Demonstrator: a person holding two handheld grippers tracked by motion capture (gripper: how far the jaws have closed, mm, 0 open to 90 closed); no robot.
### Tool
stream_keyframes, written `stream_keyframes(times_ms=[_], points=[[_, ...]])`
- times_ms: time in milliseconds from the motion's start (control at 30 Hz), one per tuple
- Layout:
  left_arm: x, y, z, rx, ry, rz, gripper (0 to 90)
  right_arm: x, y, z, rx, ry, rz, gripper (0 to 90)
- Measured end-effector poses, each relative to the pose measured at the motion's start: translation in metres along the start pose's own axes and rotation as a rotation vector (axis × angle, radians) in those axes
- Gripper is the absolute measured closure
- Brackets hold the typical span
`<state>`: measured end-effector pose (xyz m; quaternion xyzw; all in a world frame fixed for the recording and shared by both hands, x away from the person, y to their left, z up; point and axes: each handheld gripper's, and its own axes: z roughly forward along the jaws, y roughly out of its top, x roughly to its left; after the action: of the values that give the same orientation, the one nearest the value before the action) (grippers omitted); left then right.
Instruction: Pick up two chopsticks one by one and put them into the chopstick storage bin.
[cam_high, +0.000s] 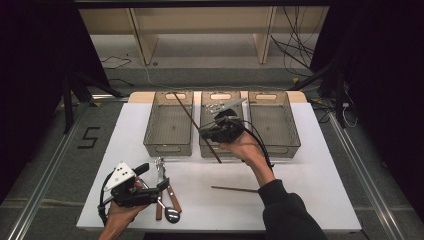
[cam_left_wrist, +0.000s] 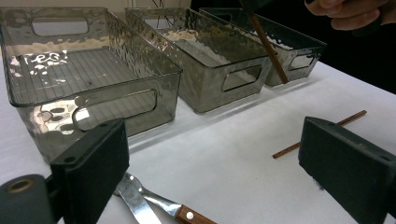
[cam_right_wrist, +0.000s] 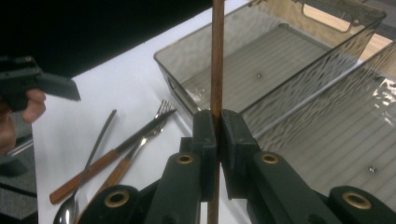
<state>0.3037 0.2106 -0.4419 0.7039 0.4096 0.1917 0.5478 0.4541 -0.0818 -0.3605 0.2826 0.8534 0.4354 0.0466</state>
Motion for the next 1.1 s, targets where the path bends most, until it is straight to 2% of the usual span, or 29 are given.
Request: stream_keyframes(times_ms=[33,67,200,233,333,500,633,1000,1100], points=[[0.000,0.000,0.000,0.000,0.001,-0.001,7.8,0.000,0.002,0.001,-0.003,0.003,0.002,85.7],[0.000,0.000,0.000,0.001,0.001,-0.001,7.8,-0.001,0.005,0.003,-0.019,0.028,0.025,85.7],[0.000,0.000,-0.001,-0.001,0.001,0.001,7.8,-0.002,0.012,0.008,-0.040,0.033,0.044,85.7],[0.000,0.000,-0.001,-0.001,0.001,0.001,7.8,-0.002,0.016,0.011,-0.049,0.033,0.062,85.7],[0.001,0.000,-0.001,-0.001,0.001,0.001,7.8,-0.002,0.020,0.015,-0.052,0.028,0.066,85.6],[0.001,0.000,-0.001,-0.001,0.000,0.000,7.8,-0.008,0.032,0.026,-0.077,0.026,0.117,85.7],[0.001,0.000,-0.001,0.000,0.001,0.000,7.8,-0.013,0.042,0.036,-0.086,0.005,0.136,85.6],[0.001,0.001,-0.001,-0.004,0.001,-0.003,7.8,-0.017,0.055,0.051,-0.104,-0.018,0.171,85.6],[0.000,0.001,-0.001,-0.003,0.001,-0.001,7.8,-0.018,0.059,0.056,-0.123,-0.022,0.195,85.6]])
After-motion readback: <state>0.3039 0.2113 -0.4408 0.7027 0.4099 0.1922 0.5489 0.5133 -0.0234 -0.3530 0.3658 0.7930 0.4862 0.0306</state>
